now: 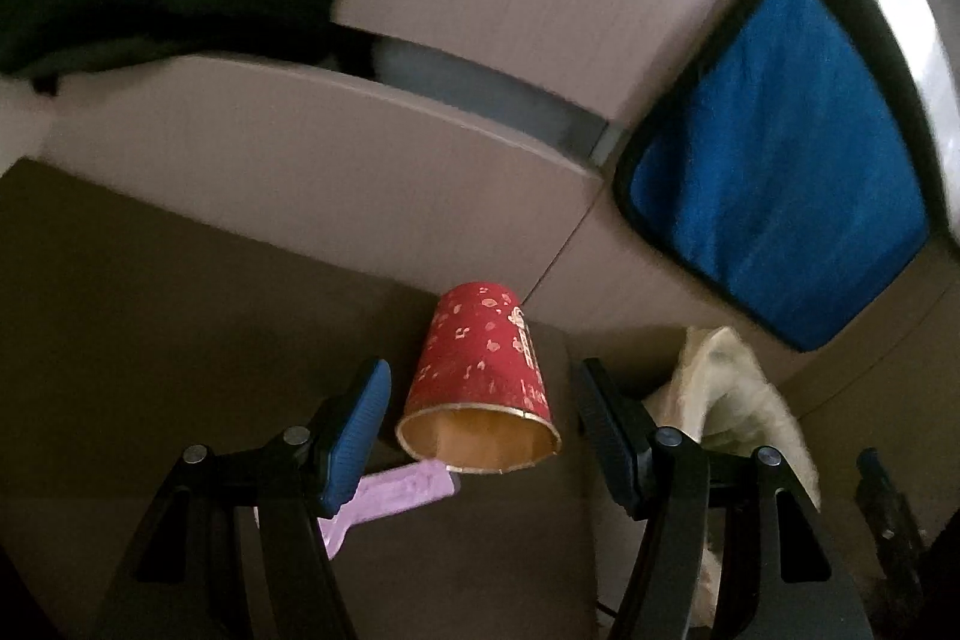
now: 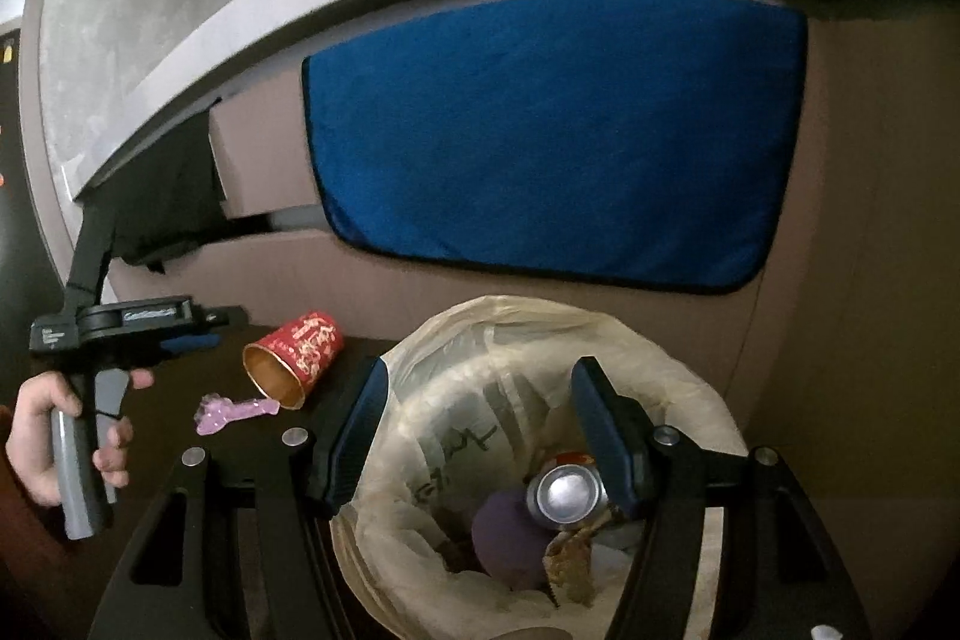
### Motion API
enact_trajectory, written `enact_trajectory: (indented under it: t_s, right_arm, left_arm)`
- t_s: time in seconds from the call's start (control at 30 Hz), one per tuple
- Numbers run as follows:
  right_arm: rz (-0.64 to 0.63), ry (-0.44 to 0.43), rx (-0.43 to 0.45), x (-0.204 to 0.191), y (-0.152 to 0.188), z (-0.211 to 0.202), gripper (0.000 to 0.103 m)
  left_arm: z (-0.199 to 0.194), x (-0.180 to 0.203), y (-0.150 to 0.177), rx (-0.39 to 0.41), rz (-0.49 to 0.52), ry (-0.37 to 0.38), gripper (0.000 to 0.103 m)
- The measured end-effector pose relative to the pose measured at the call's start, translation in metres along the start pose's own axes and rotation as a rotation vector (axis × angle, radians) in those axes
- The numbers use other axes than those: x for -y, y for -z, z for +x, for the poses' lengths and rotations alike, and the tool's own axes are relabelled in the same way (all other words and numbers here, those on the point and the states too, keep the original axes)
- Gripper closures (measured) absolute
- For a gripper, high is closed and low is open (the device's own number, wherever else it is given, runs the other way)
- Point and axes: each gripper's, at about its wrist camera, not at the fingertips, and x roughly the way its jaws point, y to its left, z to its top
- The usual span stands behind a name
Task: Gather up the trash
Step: 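Grasp the red paper cup with the left tool while the right tool grasps the pink item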
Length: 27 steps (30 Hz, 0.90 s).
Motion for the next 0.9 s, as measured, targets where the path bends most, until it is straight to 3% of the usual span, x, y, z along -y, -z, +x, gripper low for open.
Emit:
enact_trajectory:
  t_s: [0.17,0.37,0.53,0.77,0.9]
  right_arm:
    - [0.03,-0.005,-0.031,0.004,0.005,0.006,0.042]
    - [0.028,0.006,-0.051,0.001,0.009,0.01,0.042]
    - [0.014,-0.015,-0.061,-0.015,0.006,0.014,0.042]
    - [-0.062,-0.056,-0.069,-0.056,-0.001,0.016,0.042]
    - [-0.106,-0.107,-0.098,-0.084,-0.002,0.026,0.042]
  left_arm:
    - [0.033,-0.006,0.001,-0.071,-0.033,-0.034,0.039]
    - [0.03,-0.006,0.006,-0.059,-0.015,-0.044,0.039]
    - [0.021,-0.009,0.009,-0.058,0.003,0.024,0.045]
    - [-0.028,-0.048,0.022,-0.034,-0.022,0.055,0.053]
    - [-0.08,-0.091,0.032,0.034,-0.076,0.011,0.053]
